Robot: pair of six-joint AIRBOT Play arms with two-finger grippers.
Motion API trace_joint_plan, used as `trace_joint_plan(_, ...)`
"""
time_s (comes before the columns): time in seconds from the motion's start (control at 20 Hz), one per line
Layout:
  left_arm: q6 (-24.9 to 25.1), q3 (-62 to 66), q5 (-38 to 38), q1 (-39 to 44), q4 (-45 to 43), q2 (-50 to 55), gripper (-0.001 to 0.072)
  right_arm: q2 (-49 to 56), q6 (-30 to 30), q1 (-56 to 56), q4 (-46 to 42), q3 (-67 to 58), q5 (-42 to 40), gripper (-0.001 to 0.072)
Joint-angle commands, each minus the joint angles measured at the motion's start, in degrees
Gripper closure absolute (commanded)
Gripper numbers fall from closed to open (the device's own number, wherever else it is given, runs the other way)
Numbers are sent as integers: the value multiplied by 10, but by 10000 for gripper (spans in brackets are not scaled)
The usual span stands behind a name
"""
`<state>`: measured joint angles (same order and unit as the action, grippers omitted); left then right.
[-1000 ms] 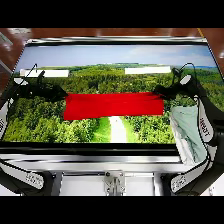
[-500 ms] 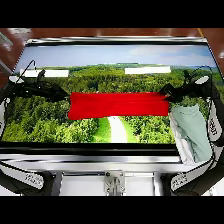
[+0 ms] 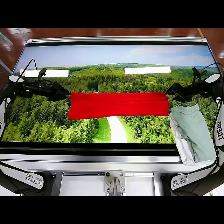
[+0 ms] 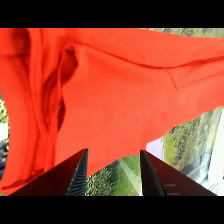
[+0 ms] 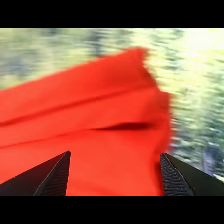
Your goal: Fold the shirts.
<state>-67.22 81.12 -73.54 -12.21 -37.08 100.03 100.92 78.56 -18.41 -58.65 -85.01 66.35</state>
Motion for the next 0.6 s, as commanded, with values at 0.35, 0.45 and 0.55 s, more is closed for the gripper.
trace_joint_plan(0.35,33,1,9,14,111,0,324,88,48,55,-28,0,-24,27)
trace_joint_plan(0.45,38,1,15,23,128,0,324,86,47,61,3,0,-51,416)
trace_joint_plan(0.55,38,1,24,35,129,0,335,69,28,61,52,0,-67,651)
